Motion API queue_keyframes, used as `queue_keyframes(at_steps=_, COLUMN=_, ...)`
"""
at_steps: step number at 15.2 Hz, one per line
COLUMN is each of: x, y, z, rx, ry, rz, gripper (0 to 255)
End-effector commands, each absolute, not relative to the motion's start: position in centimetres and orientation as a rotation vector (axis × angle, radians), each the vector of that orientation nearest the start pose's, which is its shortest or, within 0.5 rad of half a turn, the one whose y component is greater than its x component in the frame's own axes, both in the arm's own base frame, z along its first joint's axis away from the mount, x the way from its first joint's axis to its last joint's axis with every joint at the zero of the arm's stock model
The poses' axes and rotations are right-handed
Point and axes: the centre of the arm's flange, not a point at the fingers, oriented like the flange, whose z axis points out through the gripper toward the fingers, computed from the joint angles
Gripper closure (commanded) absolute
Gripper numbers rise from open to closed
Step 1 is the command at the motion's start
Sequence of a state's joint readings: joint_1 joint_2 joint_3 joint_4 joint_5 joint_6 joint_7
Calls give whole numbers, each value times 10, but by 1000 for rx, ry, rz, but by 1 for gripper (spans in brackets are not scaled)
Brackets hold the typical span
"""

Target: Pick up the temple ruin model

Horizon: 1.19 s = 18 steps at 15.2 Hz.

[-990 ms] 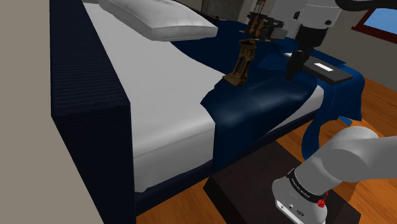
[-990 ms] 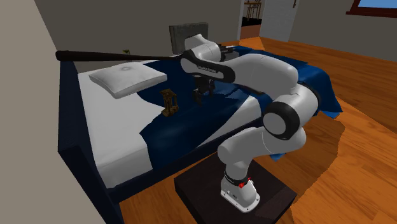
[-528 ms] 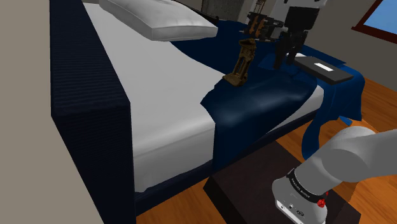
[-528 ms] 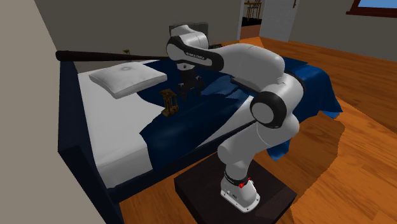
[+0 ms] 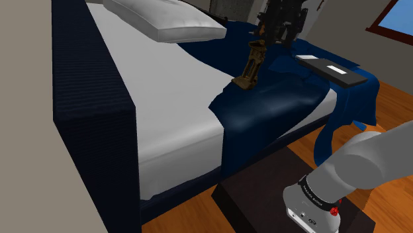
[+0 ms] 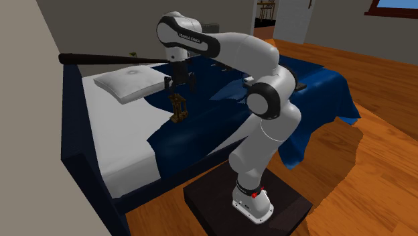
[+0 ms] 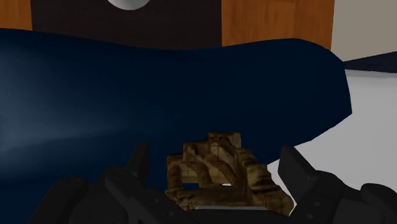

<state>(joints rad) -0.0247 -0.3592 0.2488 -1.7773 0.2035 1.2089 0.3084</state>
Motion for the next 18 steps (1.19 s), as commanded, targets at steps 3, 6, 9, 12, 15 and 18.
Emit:
queue_keyframes(at_steps=3, x=409, y=167, z=690, rx=-3002, ry=181, rz=408, gripper=0)
queue_keyframes(at_steps=6, x=409, y=167, z=674, rx=-3002, ry=181, rz=408, gripper=0)
queue_keyframes(at_steps=9, x=409, y=167, z=658, rx=-3002, ry=181, rz=408, gripper=0)
queue_keyframes(at_steps=12, x=409, y=167, z=650, rx=-3002, ry=181, rz=408, gripper=0)
queue_keyframes(at_steps=15, x=408, y=168, z=650, rx=-3002, ry=181, rz=409, gripper=255)
queue_keyframes(at_steps=18, x=409, y=168, z=650, rx=-3002, ry=181, rz=408, gripper=255)
